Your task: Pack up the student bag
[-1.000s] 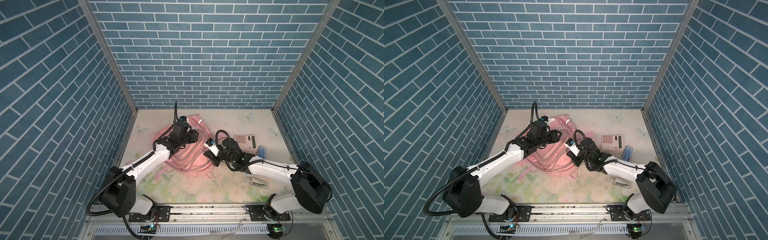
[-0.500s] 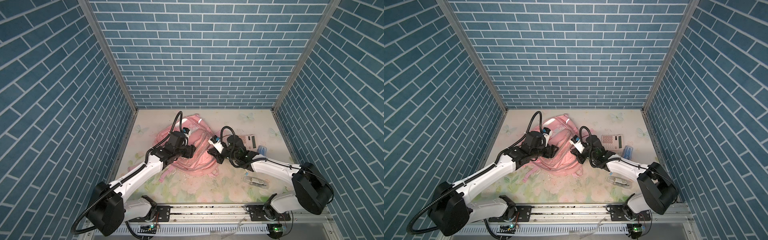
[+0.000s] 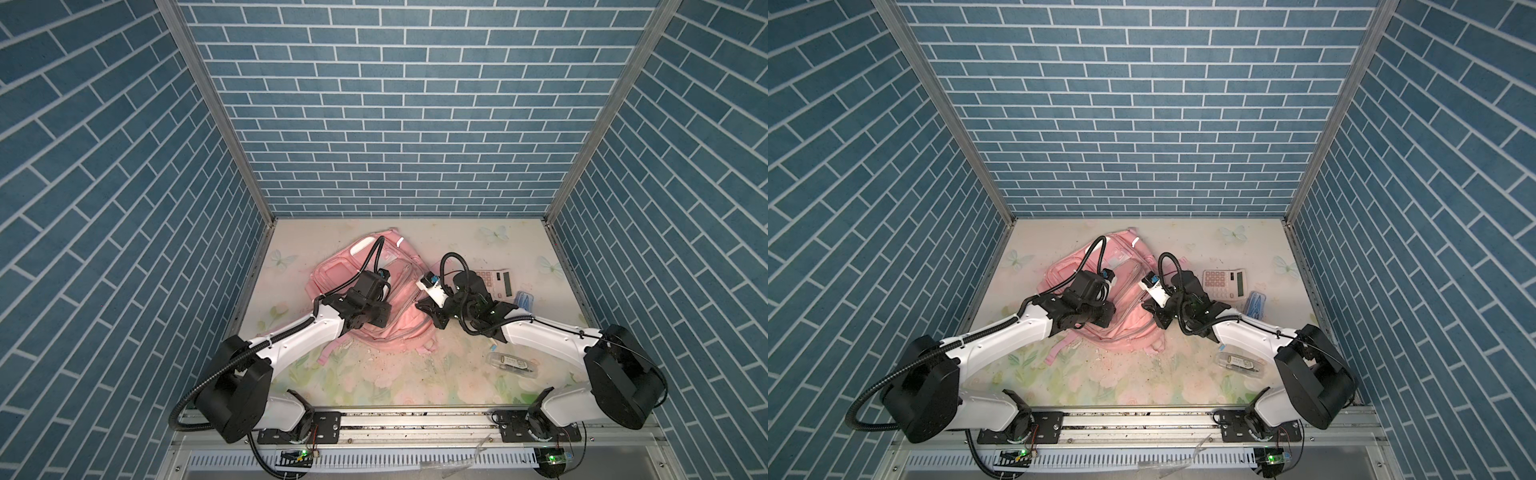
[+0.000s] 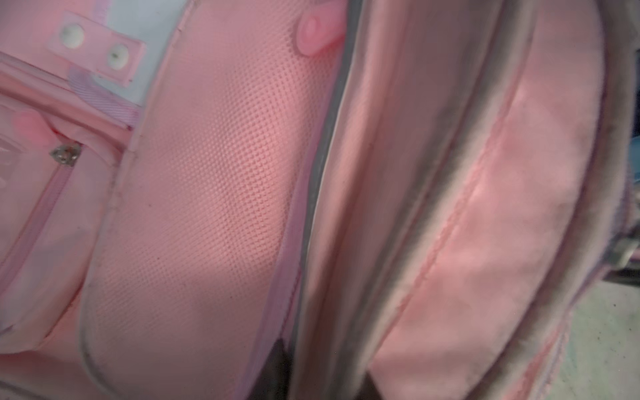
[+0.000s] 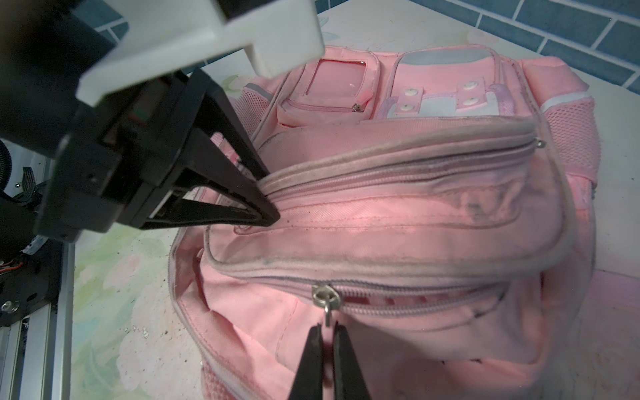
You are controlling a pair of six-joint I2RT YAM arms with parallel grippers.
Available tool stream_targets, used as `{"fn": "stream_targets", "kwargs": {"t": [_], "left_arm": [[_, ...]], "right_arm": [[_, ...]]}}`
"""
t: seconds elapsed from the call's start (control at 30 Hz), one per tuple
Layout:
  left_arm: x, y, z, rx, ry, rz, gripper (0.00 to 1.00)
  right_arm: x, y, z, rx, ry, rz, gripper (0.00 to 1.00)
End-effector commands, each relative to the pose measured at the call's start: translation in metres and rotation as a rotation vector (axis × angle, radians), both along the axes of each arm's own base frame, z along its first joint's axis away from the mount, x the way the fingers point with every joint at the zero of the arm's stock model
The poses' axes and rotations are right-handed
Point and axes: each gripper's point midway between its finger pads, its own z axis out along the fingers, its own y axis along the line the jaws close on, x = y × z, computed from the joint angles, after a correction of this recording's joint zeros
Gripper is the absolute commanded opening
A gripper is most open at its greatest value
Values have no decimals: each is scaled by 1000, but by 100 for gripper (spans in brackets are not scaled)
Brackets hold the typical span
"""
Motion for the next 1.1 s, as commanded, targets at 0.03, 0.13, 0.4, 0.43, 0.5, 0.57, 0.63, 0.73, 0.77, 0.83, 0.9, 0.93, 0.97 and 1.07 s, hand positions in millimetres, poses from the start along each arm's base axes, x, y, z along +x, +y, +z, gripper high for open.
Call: {"fn": "stream_targets", "kwargs": {"t": [0.03,0.13,0.4,0.43,0.5,0.57,0.63,0.73,0.77,0.83,0.9,0.93,0.97,1.07], "left_arm": [[-6,-7,12,-116,63,75,0],[-10,-24,33,-300,82,124,0],[3,-43,71,-538,75,199,0],[9,-42,76,-565,57,217,0],[23,-38,90,-621,25,254,0],[36,-31,101,-661,-1,298,0],[46,-27,112,-711,-26,328,0],[55,-24,122,-725,-65,361,0],[59,-22,123,-717,-72,375,0],[64,-19,127,-724,-91,399,0],[69,-14,129,-747,-102,437,0],[71,-12,130,-758,-106,452,0],[73,-10,132,-770,-111,467,0],[78,-9,141,-796,-130,485,0]], "right_arm": [[28,-4,20,-31,-58,-62,0],[46,-14,20,-80,-72,-105,0],[74,-21,31,-177,-139,-104,0],[75,-20,32,-177,-141,-103,0],[71,-18,36,-168,-136,-81,0],[63,-17,39,-169,-125,-60,0],[53,-17,41,-180,-131,-59,0],[31,-11,42,-180,-155,-28,0],[24,-9,41,-178,-159,-15,0],[14,-4,40,-166,-148,-5,0],[4,1,39,-147,-129,0,0],[0,3,39,-141,-122,5,0],[-5,5,37,-141,-113,12,0],[-19,15,28,-152,-98,41,0]]}}
